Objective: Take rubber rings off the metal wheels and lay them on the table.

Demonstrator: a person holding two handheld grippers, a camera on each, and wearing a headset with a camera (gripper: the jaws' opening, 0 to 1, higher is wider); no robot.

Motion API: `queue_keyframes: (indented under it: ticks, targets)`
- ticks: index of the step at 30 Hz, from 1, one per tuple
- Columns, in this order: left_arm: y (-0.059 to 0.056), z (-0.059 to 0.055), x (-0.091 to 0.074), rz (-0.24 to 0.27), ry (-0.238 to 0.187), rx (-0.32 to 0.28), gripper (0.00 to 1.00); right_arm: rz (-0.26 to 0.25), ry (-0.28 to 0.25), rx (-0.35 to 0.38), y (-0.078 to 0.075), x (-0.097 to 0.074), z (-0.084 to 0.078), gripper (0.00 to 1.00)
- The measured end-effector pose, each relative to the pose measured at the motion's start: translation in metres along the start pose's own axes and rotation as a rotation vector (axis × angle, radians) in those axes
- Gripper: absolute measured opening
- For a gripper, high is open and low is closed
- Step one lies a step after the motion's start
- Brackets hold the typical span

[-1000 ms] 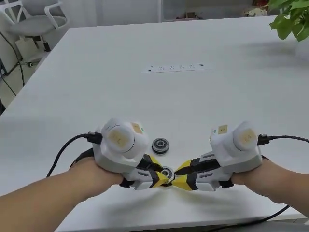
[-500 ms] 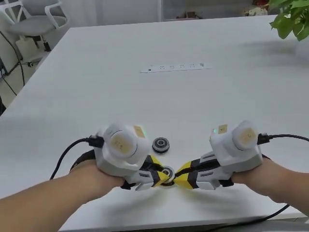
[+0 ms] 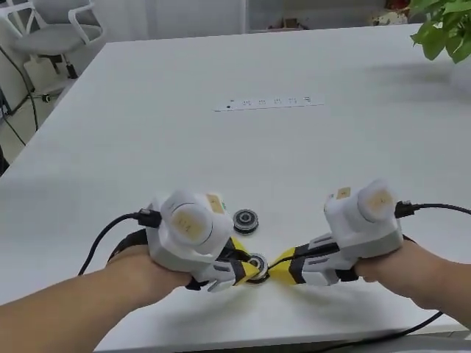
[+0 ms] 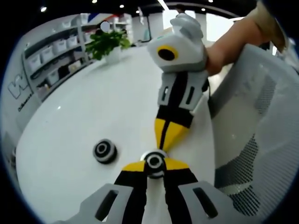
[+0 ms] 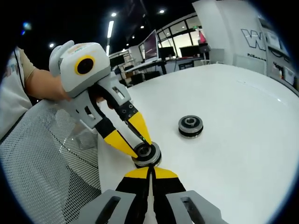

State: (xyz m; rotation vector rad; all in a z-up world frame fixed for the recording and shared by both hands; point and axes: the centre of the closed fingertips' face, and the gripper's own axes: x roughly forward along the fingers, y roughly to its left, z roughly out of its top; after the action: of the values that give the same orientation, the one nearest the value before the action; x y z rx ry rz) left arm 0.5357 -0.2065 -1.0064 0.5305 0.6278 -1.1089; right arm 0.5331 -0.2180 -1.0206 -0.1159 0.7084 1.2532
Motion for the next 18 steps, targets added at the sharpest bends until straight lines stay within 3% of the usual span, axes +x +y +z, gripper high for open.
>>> queue_keyframes:
  ticks: [18]
  targets:
    - [-0.0020, 0.0004, 0.0009, 0.005, 0.004, 0.005, 0.13, 0.019, -0.083, 0.188, -0.0010, -0.0054, 0.0070, 0.00]
